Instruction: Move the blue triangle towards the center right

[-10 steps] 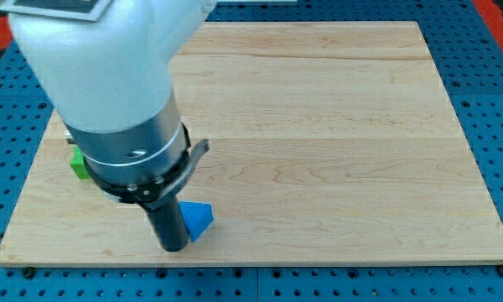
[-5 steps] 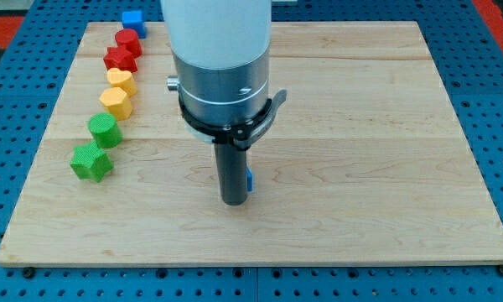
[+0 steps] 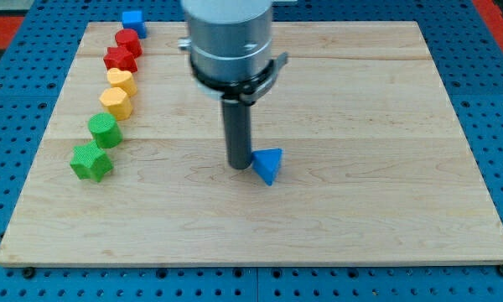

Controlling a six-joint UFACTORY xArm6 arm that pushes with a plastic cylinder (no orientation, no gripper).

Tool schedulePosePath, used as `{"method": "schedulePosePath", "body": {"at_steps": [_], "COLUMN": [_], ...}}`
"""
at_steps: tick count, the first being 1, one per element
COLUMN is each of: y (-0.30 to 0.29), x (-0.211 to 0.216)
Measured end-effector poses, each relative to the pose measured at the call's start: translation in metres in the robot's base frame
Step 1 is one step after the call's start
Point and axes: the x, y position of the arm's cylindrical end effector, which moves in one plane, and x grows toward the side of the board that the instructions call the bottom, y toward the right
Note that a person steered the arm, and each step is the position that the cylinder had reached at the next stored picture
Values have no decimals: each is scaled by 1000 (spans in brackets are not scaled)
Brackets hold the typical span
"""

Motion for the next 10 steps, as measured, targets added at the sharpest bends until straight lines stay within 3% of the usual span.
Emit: {"method": "schedulePosePath", "body": {"at_steps": [1,3,8,10], "y": [36,16,175,185], "x": [-10,24,23,14]}}
